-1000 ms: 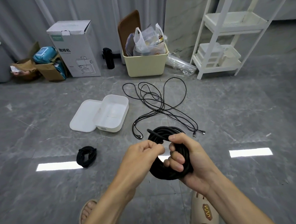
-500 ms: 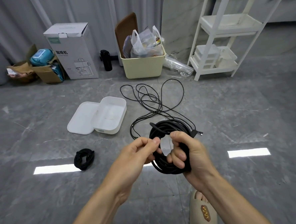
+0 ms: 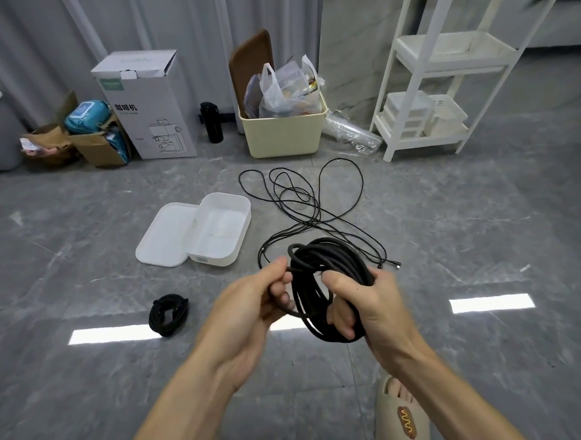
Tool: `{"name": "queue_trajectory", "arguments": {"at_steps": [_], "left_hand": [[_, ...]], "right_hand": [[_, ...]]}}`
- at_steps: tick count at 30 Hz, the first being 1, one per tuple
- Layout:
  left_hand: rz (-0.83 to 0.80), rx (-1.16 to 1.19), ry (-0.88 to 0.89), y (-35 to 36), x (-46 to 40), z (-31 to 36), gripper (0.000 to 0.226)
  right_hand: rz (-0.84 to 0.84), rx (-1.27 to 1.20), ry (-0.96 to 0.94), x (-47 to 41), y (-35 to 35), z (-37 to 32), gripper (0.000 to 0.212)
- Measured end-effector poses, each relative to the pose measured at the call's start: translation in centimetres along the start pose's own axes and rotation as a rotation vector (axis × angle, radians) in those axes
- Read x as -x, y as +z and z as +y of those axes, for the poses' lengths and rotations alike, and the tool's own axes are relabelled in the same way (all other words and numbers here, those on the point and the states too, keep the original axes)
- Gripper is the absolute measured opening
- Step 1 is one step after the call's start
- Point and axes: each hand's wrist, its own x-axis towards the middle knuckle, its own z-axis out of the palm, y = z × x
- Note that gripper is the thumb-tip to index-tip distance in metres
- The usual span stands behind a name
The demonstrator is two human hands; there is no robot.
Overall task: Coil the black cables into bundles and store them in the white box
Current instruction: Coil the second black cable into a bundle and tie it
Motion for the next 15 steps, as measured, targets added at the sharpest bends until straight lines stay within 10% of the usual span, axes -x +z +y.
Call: {"name": "queue_trajectory", "arguments": {"at_steps": [8,15], "left_hand": [[-0.148,-0.291,-0.113,-2.1,0.0,1.2,0.022],[-0.181,-0.700,-0.021,-1.4,0.2,-0.8,0.048]], "right_hand": [[0.109,0.005,0.056,-0.4,-0.7,0.1,0.042],[0.087,-0.458,0.209,-0.3,-0.8,-0.9,0.032]]}}
